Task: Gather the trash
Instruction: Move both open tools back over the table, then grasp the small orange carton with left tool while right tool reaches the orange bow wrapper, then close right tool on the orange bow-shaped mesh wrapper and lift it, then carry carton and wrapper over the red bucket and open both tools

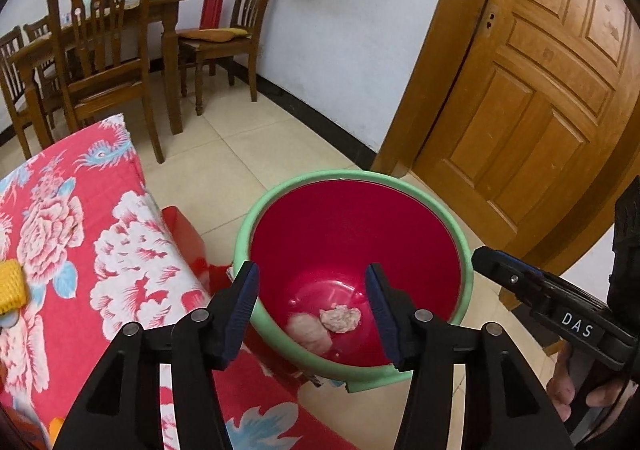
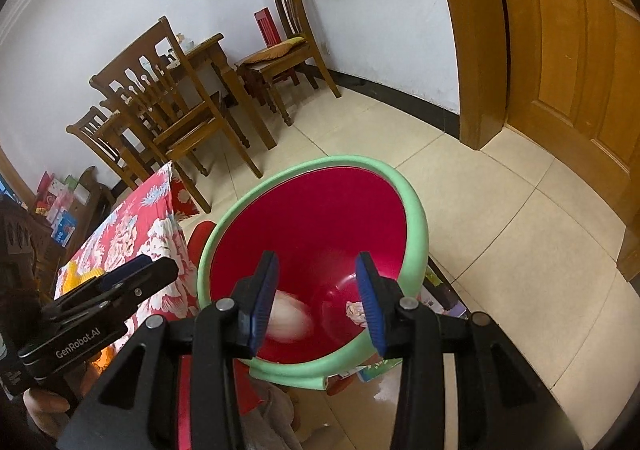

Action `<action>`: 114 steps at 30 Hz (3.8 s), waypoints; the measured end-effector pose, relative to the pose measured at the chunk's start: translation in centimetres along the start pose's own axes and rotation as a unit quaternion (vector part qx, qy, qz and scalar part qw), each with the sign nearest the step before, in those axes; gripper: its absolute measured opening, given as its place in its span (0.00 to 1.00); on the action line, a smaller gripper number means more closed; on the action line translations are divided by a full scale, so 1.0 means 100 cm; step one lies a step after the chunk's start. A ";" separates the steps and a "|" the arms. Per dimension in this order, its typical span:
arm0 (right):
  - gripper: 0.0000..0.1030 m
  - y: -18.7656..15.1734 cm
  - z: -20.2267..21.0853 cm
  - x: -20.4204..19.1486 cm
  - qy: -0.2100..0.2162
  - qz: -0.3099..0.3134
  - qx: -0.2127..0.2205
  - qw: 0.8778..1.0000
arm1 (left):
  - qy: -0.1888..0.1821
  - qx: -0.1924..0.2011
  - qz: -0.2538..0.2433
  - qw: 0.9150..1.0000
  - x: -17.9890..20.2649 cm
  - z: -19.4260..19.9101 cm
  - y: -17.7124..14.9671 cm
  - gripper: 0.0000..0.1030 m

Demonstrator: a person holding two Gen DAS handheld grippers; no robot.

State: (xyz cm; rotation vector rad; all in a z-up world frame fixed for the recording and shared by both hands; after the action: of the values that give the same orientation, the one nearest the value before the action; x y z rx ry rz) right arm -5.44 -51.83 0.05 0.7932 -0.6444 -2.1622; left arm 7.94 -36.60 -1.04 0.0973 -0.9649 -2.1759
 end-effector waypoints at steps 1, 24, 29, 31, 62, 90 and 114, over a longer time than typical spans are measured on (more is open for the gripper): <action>0.41 0.000 0.001 -0.001 0.001 0.000 0.001 1.000 | 0.001 0.001 0.003 1.000 -0.001 0.002 0.000 0.55; 0.41 -0.035 0.024 -0.101 0.091 0.091 -0.009 0.992 | 0.095 0.059 0.080 0.990 -0.077 0.130 -0.039 0.55; 0.41 -0.052 0.025 -0.131 0.112 0.119 -0.023 0.986 | 0.122 0.062 0.102 0.985 -0.099 0.151 -0.059 0.55; 0.41 -0.061 0.025 -0.145 0.122 0.132 -0.030 0.983 | 0.131 0.062 0.112 0.983 -0.109 0.159 -0.067 0.55; 0.41 -0.115 0.005 -0.217 0.147 0.206 -0.087 0.964 | 0.192 0.026 0.203 0.960 -0.204 0.154 -0.136 0.60; 0.44 -0.170 -0.046 -0.293 0.154 0.318 -0.153 0.923 | 0.219 0.076 0.240 0.943 -0.233 0.193 -0.143 0.51; 0.20 -0.101 -0.006 -0.226 0.151 0.251 -0.077 0.953 | 0.178 0.075 0.180 0.965 -0.177 0.180 -0.104 0.51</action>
State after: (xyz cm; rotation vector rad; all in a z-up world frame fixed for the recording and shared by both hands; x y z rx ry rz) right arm 2.57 -28.36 0.67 0.7591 -0.4510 -1.5679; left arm 8.28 -9.39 1.10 0.3454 -0.8598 -1.6791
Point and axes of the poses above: each gripper's, at about its wrist camera, not at the fingertips, and z roughly against the way its jaws point, x to its right, y to its top, the point moved 4 cm from there along -z, roughly the way its jaws point
